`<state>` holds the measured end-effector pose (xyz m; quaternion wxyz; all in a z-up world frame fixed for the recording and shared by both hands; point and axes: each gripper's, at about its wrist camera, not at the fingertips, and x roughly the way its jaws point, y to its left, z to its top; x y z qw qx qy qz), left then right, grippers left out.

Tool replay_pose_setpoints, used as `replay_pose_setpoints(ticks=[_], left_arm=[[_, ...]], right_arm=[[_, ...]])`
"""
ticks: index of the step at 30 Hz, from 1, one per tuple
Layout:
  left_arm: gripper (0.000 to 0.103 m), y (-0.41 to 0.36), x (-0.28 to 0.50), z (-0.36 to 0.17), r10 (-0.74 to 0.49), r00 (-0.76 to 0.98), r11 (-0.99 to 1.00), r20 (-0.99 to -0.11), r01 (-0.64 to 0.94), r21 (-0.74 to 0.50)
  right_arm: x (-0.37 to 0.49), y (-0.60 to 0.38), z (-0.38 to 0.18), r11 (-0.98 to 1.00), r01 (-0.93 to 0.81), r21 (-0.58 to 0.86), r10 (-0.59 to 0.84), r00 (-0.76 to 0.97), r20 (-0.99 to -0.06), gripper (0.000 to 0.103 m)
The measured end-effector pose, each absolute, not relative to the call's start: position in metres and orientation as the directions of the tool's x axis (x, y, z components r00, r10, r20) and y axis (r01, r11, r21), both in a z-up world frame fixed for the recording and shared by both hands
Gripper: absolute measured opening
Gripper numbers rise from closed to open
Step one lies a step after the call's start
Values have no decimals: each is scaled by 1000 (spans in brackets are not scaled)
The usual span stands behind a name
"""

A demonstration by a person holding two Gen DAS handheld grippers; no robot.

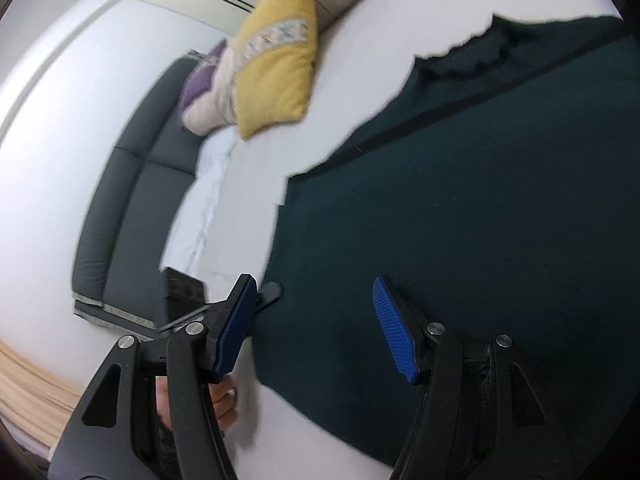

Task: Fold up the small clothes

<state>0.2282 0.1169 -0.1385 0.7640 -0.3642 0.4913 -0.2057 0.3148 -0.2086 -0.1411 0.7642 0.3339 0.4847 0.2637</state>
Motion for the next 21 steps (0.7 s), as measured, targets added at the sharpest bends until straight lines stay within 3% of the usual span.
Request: replay_pose_setpoints(ticks=[3, 4, 10, 16, 21], left_arm=[[18, 111, 228, -131, -643, 434, 691, -631, -27, -722], [17, 109, 228, -128, -635, 437, 700, -637, -24, -714], [16, 78, 226, -88, -621, 448, 734, -643, 46, -677], [16, -18, 231, -42, -647, 418, 748, -637, 186, -637], [17, -124, 234, -62, -678, 320, 733, -661, 238, -637]], right_arm=[[324, -202, -163, 683, -64, 728, 693, 372, -617, 39], [324, -205, -165, 678, -58, 733, 694, 380, -612, 38], [316, -238, -156, 601, -19, 799, 732, 414, -540, 40], [300, -325, -144, 530, 63, 845, 709, 513, -483, 46], [284, -405, -149, 483, 150, 863, 655, 592, -470, 55]])
